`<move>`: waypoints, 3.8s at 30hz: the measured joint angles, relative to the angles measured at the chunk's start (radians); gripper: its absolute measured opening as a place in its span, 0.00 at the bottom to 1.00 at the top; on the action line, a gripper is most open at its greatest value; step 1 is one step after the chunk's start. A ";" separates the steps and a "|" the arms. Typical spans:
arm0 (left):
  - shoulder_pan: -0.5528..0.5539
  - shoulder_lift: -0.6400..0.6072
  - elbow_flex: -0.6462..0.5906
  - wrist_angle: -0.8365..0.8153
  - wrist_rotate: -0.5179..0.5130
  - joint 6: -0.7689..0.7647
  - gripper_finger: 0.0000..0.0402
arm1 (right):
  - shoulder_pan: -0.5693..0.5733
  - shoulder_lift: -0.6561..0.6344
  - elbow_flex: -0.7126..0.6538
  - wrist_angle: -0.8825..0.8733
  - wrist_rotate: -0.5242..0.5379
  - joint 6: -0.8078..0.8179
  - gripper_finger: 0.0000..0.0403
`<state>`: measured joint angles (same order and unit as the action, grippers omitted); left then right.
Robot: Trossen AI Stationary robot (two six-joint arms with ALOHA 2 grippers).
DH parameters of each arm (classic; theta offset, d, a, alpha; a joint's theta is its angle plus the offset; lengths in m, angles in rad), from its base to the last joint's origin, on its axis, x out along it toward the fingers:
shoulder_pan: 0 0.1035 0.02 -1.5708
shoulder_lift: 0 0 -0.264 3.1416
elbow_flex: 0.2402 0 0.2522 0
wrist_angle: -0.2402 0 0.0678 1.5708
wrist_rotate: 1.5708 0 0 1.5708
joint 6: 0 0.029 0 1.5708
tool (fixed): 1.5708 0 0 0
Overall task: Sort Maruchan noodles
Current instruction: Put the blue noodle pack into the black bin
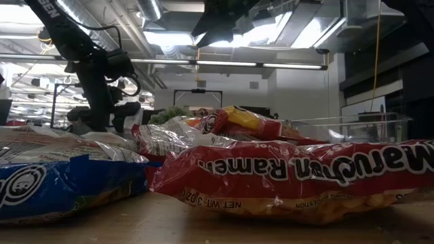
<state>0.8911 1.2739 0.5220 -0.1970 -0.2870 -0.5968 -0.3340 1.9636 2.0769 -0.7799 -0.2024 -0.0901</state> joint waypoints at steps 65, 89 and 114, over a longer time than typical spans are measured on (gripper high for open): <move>-0.034 -0.271 0.001 0.110 0.322 -0.074 0.13 | 0.001 0.000 0.000 -0.119 -0.079 -0.073 0.60; -0.217 -0.706 0.001 0.099 0.356 -0.074 0.14 | 0.234 -0.226 -0.882 -0.084 0.028 0.557 0.60; -0.220 -0.705 0.002 0.054 0.355 -0.072 0.16 | 0.238 -0.229 -0.824 -0.148 0.107 0.553 0.62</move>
<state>0.6712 0.5690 0.5240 -0.1426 0.0677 -0.6689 -0.0963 1.7348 1.2531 -0.9282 -0.0949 0.4627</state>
